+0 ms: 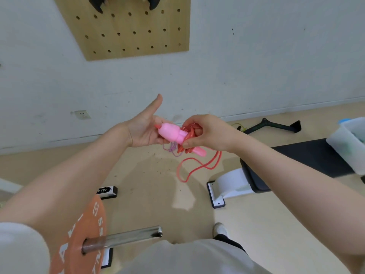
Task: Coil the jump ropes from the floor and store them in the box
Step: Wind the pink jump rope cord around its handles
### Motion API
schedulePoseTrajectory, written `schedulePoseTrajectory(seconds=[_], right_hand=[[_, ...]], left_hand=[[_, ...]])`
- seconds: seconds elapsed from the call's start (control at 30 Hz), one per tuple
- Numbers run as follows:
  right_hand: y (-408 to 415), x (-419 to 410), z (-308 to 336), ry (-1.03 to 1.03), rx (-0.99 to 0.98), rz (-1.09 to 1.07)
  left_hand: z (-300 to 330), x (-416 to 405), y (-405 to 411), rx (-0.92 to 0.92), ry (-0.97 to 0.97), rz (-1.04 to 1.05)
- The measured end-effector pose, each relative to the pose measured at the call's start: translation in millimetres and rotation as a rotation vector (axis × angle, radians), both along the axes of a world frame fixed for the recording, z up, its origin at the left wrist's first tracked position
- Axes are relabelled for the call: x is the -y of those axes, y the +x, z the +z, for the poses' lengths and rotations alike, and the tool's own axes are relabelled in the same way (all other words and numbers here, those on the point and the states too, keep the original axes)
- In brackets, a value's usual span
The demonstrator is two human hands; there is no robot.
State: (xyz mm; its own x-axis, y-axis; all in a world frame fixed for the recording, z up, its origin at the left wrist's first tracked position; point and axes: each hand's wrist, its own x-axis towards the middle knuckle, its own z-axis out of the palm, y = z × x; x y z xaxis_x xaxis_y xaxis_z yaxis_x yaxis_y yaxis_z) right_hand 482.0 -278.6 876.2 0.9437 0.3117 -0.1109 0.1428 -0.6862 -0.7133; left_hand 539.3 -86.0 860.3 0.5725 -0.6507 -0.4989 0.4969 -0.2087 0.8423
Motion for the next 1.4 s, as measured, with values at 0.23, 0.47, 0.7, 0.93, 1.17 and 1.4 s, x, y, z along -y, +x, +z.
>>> schedulePoseTrajectory(seconds=[0.23, 0.47, 0.7, 0.93, 1.17, 1.4], right_hand=[[11, 30, 3, 0.193, -0.113, -0.040], [20, 54, 10, 0.504, -0.230, -0.083], [37, 73, -15, 0.659, -0.359, -0.153], [60, 92, -20, 0.260, -0.261, -0.128], [59, 111, -26, 0.096, -0.244, 0.055], [64, 101, -40, -0.103, -0.155, 0.018]], left_hand=[[-4, 3, 10, 0.133, -0.116, -0.152], [-13, 59, 9, 0.432, -0.058, 0.189], [-23, 123, -12, 0.112, -0.270, 0.476], [-17, 138, -12, 0.351, -0.076, 0.609], [-24, 131, -8, 0.476, 0.171, 0.320], [-33, 139, -4, 0.698, 0.452, 0.430]])
